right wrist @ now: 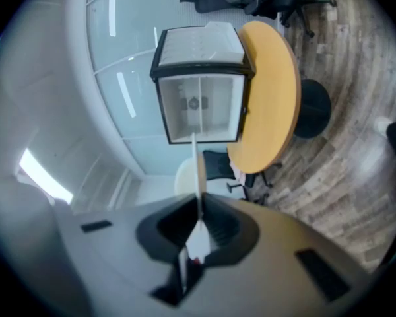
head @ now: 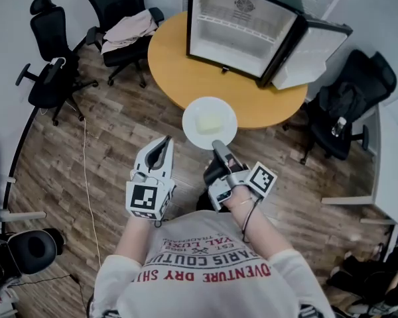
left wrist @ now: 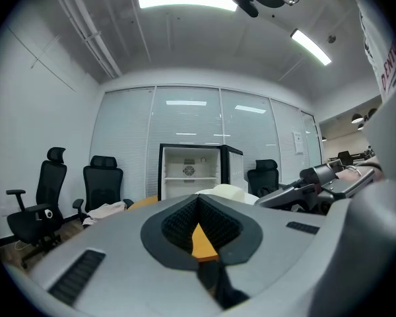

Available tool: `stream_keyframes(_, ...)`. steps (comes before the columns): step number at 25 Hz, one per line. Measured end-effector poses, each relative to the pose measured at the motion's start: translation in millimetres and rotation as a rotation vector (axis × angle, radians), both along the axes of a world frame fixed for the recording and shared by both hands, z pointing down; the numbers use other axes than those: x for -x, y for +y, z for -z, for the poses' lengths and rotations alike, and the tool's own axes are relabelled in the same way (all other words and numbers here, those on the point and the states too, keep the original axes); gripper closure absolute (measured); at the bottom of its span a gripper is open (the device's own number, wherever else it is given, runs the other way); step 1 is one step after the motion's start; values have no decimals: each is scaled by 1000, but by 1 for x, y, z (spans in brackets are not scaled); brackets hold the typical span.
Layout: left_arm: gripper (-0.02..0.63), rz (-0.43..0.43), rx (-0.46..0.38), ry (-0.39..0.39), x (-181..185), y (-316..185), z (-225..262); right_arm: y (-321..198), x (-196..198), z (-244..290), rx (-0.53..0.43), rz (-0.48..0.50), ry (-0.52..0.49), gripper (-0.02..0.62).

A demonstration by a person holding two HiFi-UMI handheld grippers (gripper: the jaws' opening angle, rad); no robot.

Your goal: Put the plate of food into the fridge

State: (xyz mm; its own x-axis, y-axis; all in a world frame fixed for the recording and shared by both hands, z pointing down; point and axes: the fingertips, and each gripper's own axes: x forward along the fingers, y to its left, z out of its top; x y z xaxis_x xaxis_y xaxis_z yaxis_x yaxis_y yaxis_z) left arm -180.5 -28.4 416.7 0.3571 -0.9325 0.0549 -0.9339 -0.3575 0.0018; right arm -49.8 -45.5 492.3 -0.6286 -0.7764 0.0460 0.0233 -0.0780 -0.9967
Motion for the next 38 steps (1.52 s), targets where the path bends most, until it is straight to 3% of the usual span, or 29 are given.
stream_keyframes(12, 572, 38, -15, 16, -53, -155, 4, -161, -46, 11, -31, 59, 21, 555)
stream_keyframes(21, 572, 29, -22, 21, -79, -231, 5, -227, -66, 7, -27, 71, 20, 555)
stream_keyframes(27, 572, -15, -12, 24, -91, -276, -2, -263, -82, 0, -12, 3, 4, 555)
stream_keyframes(38, 572, -201, -5, -9, -83, -376, 3, -344, -74, 10, -15, -185, -18, 555)
